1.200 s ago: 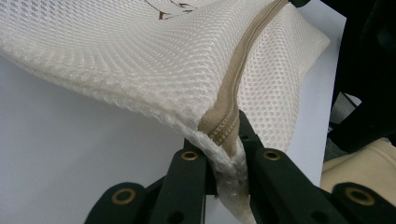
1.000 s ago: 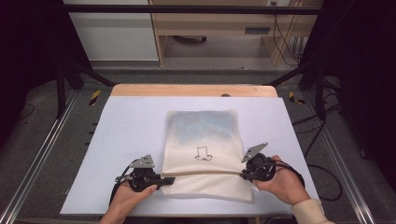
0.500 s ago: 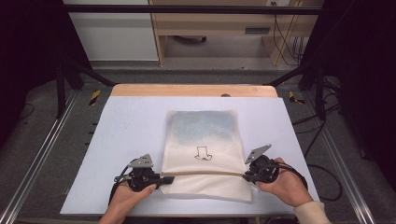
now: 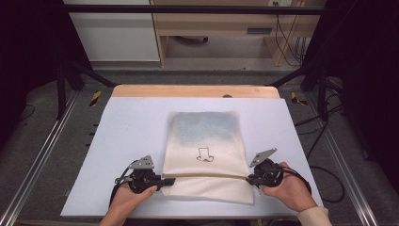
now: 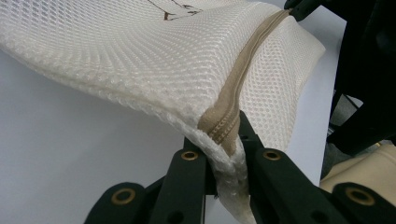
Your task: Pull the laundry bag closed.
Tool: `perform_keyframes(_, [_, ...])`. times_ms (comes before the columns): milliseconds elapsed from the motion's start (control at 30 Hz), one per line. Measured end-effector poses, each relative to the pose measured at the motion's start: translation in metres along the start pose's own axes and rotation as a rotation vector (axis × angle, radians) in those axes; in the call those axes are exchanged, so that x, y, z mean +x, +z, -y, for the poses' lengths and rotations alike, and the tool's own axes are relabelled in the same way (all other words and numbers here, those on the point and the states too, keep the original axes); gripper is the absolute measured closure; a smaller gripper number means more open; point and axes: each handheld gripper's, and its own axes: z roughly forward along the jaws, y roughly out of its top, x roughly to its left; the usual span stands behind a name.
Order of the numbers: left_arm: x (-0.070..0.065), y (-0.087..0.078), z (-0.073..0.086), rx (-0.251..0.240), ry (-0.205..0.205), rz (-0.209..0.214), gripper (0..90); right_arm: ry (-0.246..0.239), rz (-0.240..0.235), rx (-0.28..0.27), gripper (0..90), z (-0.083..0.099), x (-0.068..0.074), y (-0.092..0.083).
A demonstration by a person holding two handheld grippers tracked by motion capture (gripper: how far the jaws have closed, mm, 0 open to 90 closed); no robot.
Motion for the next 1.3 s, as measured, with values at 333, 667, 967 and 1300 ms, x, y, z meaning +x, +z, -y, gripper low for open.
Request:
perform_keyframes(333, [-0.005,-0.002,0.000,0.009,0.016,-0.035,83.7,0.002,0.005,-0.019,81.9,0.003,0.004,0.002])
perform_keyframes(667, [-0.010,-0.003,0.001,0.012,0.020,-0.097,68.0,0.019,0.011,-0.041,72.8,0.002,0.003,0.004])
perform_keyframes(967, [-0.013,-0.010,0.003,-0.013,0.011,-0.154,40.6,0.024,0.036,-0.074,47.1,-0.006,0.008,0.005])
perform_keyframes(1300, [-0.016,-0.016,0.001,-0.025,0.039,-0.225,23.7,0.030,0.054,-0.093,23.1,-0.015,0.011,0.006])
